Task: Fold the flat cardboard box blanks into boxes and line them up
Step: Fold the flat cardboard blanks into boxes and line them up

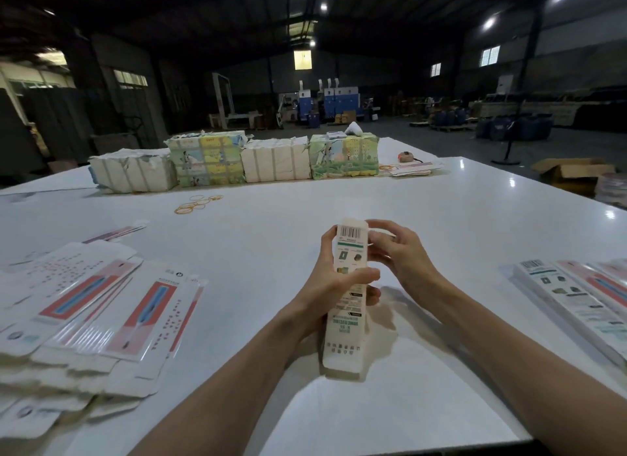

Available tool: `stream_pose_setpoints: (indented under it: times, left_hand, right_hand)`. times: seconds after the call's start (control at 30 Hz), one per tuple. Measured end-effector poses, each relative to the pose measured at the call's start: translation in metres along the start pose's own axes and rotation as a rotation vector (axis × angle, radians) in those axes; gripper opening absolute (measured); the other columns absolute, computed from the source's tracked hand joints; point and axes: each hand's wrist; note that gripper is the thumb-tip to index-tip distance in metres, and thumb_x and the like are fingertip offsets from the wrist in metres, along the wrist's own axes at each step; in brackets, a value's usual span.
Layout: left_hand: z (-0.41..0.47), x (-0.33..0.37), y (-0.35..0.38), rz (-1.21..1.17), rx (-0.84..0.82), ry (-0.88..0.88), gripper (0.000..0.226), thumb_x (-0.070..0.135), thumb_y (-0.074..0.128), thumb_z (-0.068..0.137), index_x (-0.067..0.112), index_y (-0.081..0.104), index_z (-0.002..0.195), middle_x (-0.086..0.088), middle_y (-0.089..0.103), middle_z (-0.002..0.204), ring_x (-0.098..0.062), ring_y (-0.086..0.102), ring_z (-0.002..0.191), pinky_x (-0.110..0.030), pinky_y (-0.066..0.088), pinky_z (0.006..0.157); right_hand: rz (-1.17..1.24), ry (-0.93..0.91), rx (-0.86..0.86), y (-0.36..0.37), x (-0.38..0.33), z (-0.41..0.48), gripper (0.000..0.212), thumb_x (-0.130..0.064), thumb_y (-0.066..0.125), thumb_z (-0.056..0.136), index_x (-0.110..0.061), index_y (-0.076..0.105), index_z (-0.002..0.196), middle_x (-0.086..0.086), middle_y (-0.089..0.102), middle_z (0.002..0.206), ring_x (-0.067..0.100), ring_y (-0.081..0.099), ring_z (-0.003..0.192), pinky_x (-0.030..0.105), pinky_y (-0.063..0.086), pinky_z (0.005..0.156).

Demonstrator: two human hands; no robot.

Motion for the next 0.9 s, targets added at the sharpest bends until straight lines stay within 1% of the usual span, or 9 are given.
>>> stream_pose_setpoints:
  times: [0.1,0.27,0.4,0.47,0.53,0.6,0.67,0.77,0.9]
  left_hand:
    - [-0.001,0.001,0.0,0.037,-0.074,-0.014,0.091,0.017,0.086,0.086,0.061,0.029,0.142,-0.018,0.065,0.117,-0.041,0.077,0.084,-0.042,0.063,0.072]
    - [-0.002,0.0,0.005,0.039,-0.063,-0.04,0.088,0.02,0.088,0.085,0.06,0.032,0.14,-0.016,0.068,0.112,-0.046,0.077,0.084,-0.044,0.064,0.071]
    - [-0.002,0.002,0.005,0.042,-0.052,-0.037,0.086,0.02,0.088,0.084,0.059,0.034,0.139,-0.015,0.072,0.108,-0.048,0.077,0.084,-0.048,0.064,0.073]
    - [-0.002,0.003,0.004,0.066,-0.041,-0.022,0.086,0.021,0.086,0.084,0.059,0.032,0.139,-0.017,0.07,0.109,-0.047,0.077,0.083,-0.047,0.064,0.073]
    - [-0.002,0.004,0.002,0.091,-0.023,-0.008,0.085,0.02,0.085,0.085,0.058,0.031,0.139,-0.019,0.069,0.111,-0.045,0.077,0.08,-0.046,0.064,0.071]
    - [-0.002,0.003,-0.001,0.118,-0.015,0.006,0.086,0.018,0.084,0.085,0.058,0.03,0.138,-0.019,0.067,0.11,-0.042,0.077,0.077,-0.045,0.064,0.069]
    - [-0.002,0.003,-0.002,0.16,-0.017,0.023,0.088,0.019,0.084,0.085,0.06,0.027,0.138,-0.018,0.067,0.109,-0.038,0.076,0.075,-0.043,0.063,0.067]
    - [-0.002,0.003,-0.003,0.228,-0.022,0.039,0.094,0.017,0.084,0.083,0.061,0.023,0.139,-0.021,0.065,0.112,-0.035,0.076,0.072,-0.04,0.063,0.066]
    - [-0.003,0.003,-0.004,0.277,-0.041,0.034,0.1,0.016,0.085,0.082,0.059,0.017,0.141,-0.025,0.064,0.114,-0.035,0.076,0.072,-0.04,0.063,0.066]
  right_hand:
    - [0.079,0.012,0.025,-0.001,-0.006,0.0,0.022,-0.019,0.057,0.107,-0.007,0.067,0.122,0.007,0.08,0.098,0.028,0.076,0.1,0.034,0.063,0.078]
    - [-0.216,-0.2,0.075,-0.002,-0.015,-0.004,0.016,-0.004,0.055,0.106,-0.006,0.07,0.11,0.007,0.079,0.098,0.026,0.077,0.094,0.035,0.064,0.067]
    - [-0.255,-0.276,0.044,-0.004,-0.022,-0.007,0.022,0.008,0.049,0.104,-0.001,0.069,0.107,0.009,0.079,0.106,0.028,0.076,0.102,0.042,0.066,0.07]
    - [-0.198,-0.232,-0.007,-0.007,-0.024,-0.006,0.02,0.003,0.05,0.105,-0.001,0.069,0.111,0.008,0.078,0.112,0.032,0.075,0.106,0.047,0.065,0.077]
    - [-0.063,-0.143,-0.089,-0.008,-0.024,-0.007,0.022,-0.009,0.052,0.108,0.001,0.069,0.115,0.013,0.076,0.118,0.034,0.073,0.111,0.048,0.064,0.085]
    - [0.06,-0.069,-0.127,-0.008,-0.024,-0.007,0.03,-0.019,0.052,0.109,0.003,0.071,0.117,0.017,0.075,0.12,0.034,0.072,0.114,0.044,0.063,0.085]
    - [0.128,-0.019,-0.107,-0.009,-0.024,-0.004,0.029,-0.019,0.056,0.107,0.002,0.073,0.117,0.018,0.075,0.121,0.033,0.072,0.115,0.04,0.063,0.082]
    - [0.193,0.073,-0.079,-0.01,-0.025,-0.001,0.022,-0.016,0.072,0.093,-0.003,0.08,0.109,0.02,0.076,0.117,0.033,0.073,0.111,0.039,0.063,0.079]
    - [0.211,0.138,-0.066,-0.013,-0.025,-0.001,0.03,-0.022,0.082,0.075,-0.005,0.083,0.1,0.02,0.077,0.109,0.03,0.076,0.104,0.038,0.063,0.077]
Point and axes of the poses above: each hand's wrist, its own z-axis towards the middle knuckle, its own y-axis out of the palm, x = y × z
